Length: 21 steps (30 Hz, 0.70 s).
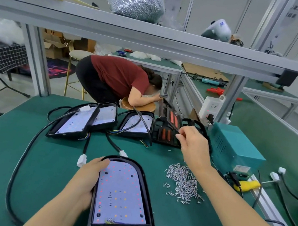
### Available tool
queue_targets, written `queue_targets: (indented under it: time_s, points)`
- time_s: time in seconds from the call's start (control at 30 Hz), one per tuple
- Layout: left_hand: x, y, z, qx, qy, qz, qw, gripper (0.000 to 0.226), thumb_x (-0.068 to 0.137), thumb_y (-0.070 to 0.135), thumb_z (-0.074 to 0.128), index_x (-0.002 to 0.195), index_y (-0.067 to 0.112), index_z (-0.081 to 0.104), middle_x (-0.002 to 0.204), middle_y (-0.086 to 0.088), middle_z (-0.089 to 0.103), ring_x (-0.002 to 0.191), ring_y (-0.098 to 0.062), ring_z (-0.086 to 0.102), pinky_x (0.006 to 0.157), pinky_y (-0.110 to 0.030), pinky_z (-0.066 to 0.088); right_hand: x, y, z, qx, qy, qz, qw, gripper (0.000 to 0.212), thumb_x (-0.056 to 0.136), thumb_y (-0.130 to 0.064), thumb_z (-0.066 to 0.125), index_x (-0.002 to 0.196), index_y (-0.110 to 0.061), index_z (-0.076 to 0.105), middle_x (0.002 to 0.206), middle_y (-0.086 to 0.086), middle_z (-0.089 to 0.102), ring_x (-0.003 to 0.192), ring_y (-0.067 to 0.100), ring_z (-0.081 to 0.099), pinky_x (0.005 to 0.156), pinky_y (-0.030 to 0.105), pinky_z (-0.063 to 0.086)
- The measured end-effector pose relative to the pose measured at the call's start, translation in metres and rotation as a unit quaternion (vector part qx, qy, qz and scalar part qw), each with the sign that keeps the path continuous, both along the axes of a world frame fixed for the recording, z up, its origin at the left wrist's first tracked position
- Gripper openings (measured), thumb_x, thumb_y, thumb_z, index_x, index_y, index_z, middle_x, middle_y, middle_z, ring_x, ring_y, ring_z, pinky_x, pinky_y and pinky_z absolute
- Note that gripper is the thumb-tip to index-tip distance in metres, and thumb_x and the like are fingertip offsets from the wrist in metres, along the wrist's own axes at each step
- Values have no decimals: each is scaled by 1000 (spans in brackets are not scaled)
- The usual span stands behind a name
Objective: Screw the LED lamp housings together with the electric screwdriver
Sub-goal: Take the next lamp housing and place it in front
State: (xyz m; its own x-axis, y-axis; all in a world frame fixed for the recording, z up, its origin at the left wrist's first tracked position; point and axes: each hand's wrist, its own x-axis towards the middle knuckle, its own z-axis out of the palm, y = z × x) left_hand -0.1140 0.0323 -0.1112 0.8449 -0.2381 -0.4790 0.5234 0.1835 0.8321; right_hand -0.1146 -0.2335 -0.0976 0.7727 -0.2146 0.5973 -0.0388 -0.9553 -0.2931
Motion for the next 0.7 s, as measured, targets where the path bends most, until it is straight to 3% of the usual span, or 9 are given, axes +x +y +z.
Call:
queue_targets:
  time_s: [0.13, 0.2, 0.27, 0.3, 0.37, 0.47, 0.57, 0.63, 0.7]
  points:
    - [-4, 2, 5, -45, 43, 16, 998, 28, 98, 28, 50, 72, 28, 40, 50, 1, 67, 45, -21, 65, 57, -36, 48, -64, 45, 11, -61, -76, 112, 989, 10, 84, -6, 70, 79, -1, 62, 77, 7, 60, 62, 24, 55, 59, 30, 44]
    - [-5, 1, 4, -69, 38, 36, 996, 5, 99, 30, 49, 100, 35, 48, 44, 8, 63, 40, -15, 63, 47, -30, 49, -92, 66, 10, -96, -54, 157, 981, 11, 88, -13, 62, 79, -5, 61, 77, 3, 58, 65, 22, 54, 58, 31, 44]
    - [-3, 1, 3, -95, 56, 61, 992, 44, 97, 29, 52, 135, 38, 32, 47, 7, 65, 42, -14, 64, 47, -31, 49, -116, 84, 5, -133, -12, 203, 970, 12, 91, -16, 56, 81, -10, 62, 79, 0, 56, 68, 19, 53, 59, 29, 43]
    - [-2, 1, 1, -115, 50, 69, 990, 40, 95, 29, 55, 128, 39, 36, 51, 3, 67, 43, -16, 65, 48, -33, 51, -125, 90, 1, -150, 12, 225, 963, 8, 89, -13, 60, 82, -12, 62, 80, -1, 57, 69, 18, 53, 58, 29, 44]
    - [-3, 1, 0, -120, 70, 72, 988, 20, 93, 28, 58, 91, 32, 38, 55, -4, 69, 45, -19, 66, 54, -37, 51, -139, 98, -5, -173, 67, 246, 951, 15, 78, -6, 75, 82, -13, 63, 80, 0, 57, 68, 19, 55, 54, 30, 47]
    - [-4, 1, -4, -111, 64, 68, 989, 28, 97, 30, 52, 74, 28, 36, 52, -4, 68, 44, -21, 66, 59, -41, 46, -146, 103, -6, -193, 125, 255, 939, 20, 73, -7, 81, 78, -14, 62, 75, -2, 56, 63, 18, 53, 48, 29, 46]
    - [-6, 1, -7, -129, 62, 54, 988, 27, 97, 30, 50, 74, 24, 39, 55, -6, 69, 46, -21, 67, 58, -40, 46, -144, 107, -3, -196, 151, 266, 932, 17, 78, -12, 77, 75, -15, 61, 71, -2, 55, 60, 18, 53, 48, 28, 46]
    - [-4, 1, -10, -151, 58, 54, 985, 14, 96, 27, 53, 88, 28, 41, 61, -5, 71, 51, -21, 68, 58, -39, 49, -141, 108, 1, -186, 162, 269, 931, 14, 80, -14, 74, 75, -13, 61, 71, -1, 56, 59, 19, 54, 49, 28, 46]
    - [-2, 4, -13, -149, 31, 33, 988, 22, 94, 20, 56, 104, 31, 40, 69, -7, 73, 55, -22, 69, 60, -39, 52, -137, 108, 4, -176, 189, 269, 928, 8, 87, -15, 66, 82, -10, 63, 78, 3, 59, 67, 23, 56, 56, 31, 49]
